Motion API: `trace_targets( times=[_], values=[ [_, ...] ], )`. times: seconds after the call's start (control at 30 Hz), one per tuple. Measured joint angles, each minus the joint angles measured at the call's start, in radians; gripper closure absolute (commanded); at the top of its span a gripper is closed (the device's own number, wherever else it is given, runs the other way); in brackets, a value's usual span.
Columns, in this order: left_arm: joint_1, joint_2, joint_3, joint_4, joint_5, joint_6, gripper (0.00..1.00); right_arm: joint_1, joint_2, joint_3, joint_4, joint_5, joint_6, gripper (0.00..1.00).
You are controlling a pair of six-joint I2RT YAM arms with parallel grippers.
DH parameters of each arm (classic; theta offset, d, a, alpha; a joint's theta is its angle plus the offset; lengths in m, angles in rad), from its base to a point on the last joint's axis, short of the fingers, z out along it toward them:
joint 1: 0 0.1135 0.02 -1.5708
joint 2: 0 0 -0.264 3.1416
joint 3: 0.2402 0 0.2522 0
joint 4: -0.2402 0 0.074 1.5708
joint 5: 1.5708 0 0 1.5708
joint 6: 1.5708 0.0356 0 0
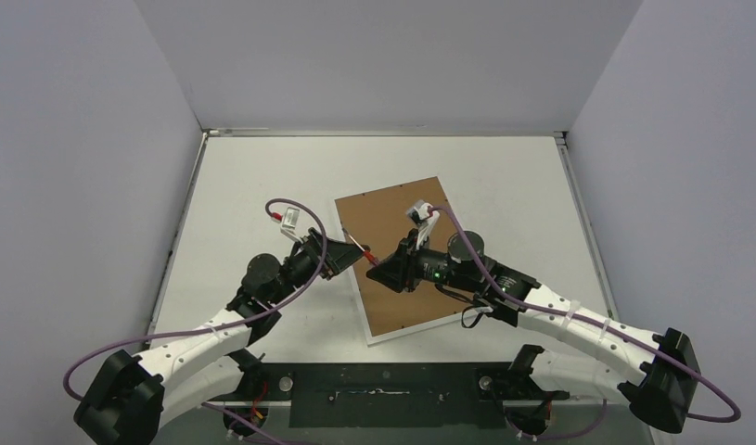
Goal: Take the photo out of the frame
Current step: Adjust the screwdriver.
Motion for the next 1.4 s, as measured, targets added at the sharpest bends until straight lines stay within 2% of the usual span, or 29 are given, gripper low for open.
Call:
trace_targets(
  times=[0.2, 0.4, 0.63, 0.77, 0.83, 0.87, 0.97, 1.07, 1.17, 1.27, 1.37, 1.4],
  values=[
    [-0.023, -0.084, 0.000, -0.031, -0.070, 0.004, 0.26, 0.024, -0.017, -0.001, 0.018, 0.051, 0.003, 1.00],
    [-0.034, -0.167, -0.003, -0.042, -0.092, 0.003, 0.26, 0.024, -0.062, -0.003, -0.035, 0.164, -0.002, 1.00],
    [-0.036, -0.134, 0.000, -0.053, -0.095, 0.006, 0.26, 0.060, 0.045, 0.022, -0.062, 0.108, -0.023, 1.00],
    [-0.039, -0.084, 0.016, -0.055, -0.093, 0.008, 0.47, 0.130, 0.078, 0.047, -0.087, 0.088, -0.058, 1.00],
    [-0.041, -0.071, 0.019, -0.052, -0.092, 0.013, 0.62, 0.142, 0.077, 0.050, -0.094, 0.086, -0.067, 1.00],
    [-0.043, -0.067, 0.021, -0.053, -0.090, 0.013, 0.65, 0.141, 0.077, 0.051, -0.095, 0.088, -0.068, 1.00],
    [-0.045, -0.066, 0.023, -0.052, -0.087, 0.016, 0.69, 0.139, 0.077, 0.051, -0.105, 0.099, -0.069, 1.00],
    [-0.045, -0.080, 0.023, -0.057, -0.087, 0.017, 0.58, 0.129, 0.078, 0.051, -0.113, 0.106, -0.068, 1.00],
    [-0.045, -0.108, 0.023, -0.064, -0.087, 0.016, 0.58, 0.111, 0.078, 0.051, -0.115, 0.108, -0.064, 1.00],
    [-0.045, -0.125, 0.022, -0.070, -0.089, 0.015, 0.67, 0.085, 0.077, 0.048, -0.106, 0.097, -0.063, 1.00],
    [-0.047, -0.126, 0.022, -0.082, -0.094, 0.013, 0.87, 0.065, 0.078, 0.046, -0.090, 0.075, -0.058, 1.00],
    [-0.048, -0.126, 0.021, -0.087, -0.097, 0.013, 0.96, 0.061, 0.078, 0.046, -0.086, 0.066, -0.056, 1.00]
  ],
)
